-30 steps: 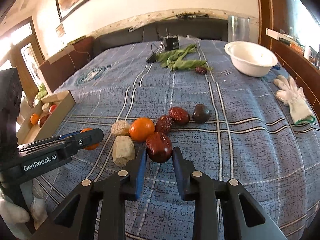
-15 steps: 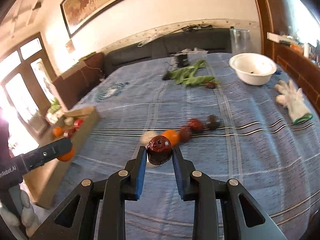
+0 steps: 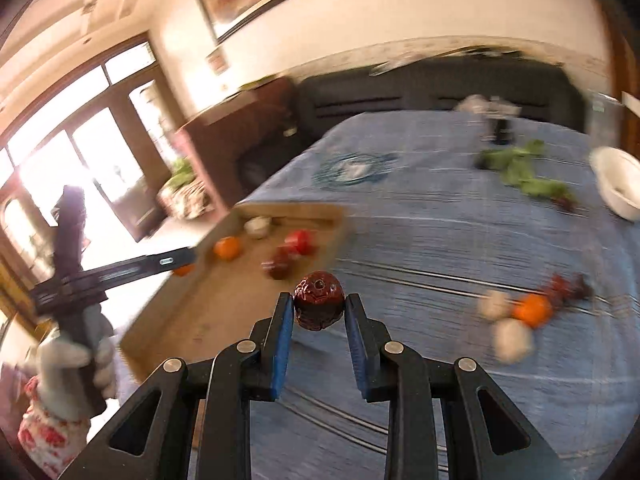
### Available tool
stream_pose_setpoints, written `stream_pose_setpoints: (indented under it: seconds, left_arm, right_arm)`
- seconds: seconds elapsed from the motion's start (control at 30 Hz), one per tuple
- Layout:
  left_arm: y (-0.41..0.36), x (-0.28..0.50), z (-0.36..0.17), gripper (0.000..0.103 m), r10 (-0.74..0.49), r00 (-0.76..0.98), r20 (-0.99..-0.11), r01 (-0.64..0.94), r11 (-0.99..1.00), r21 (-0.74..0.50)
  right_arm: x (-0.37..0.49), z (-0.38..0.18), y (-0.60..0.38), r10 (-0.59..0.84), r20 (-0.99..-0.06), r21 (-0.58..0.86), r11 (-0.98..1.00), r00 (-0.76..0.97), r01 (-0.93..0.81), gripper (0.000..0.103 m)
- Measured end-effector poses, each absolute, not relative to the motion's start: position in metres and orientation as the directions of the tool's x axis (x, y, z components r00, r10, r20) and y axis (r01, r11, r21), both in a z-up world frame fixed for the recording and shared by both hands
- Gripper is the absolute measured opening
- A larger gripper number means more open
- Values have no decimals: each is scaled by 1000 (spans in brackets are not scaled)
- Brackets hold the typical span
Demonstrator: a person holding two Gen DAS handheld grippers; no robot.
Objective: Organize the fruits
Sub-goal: 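Carry the orange and date into the box and release both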
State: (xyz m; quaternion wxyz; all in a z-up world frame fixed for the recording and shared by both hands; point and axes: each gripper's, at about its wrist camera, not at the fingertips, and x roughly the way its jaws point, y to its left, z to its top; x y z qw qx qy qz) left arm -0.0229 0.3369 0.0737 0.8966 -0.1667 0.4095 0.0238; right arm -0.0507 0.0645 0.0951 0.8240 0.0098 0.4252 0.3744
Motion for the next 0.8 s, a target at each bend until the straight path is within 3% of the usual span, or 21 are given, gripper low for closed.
stream_pose_setpoints:
  seconds: [0.33, 0.73, 0.8]
  left_arm:
    - [354, 10, 37, 29, -119, 559, -820, -243, 923, -299]
    - [357, 10, 33, 30, -133, 551, -824, -255, 913, -318]
    - [360, 6, 38, 30, -140, 567, -812, -261, 904, -339]
  right_arm:
    - [-31, 41, 159, 559, -809, 329, 687, 182, -648, 30]
    - [-17, 27, 179, 547, -820, 342, 704, 168, -622, 30]
    - [-16, 26, 178, 561, -812, 365, 703, 160, -610, 36]
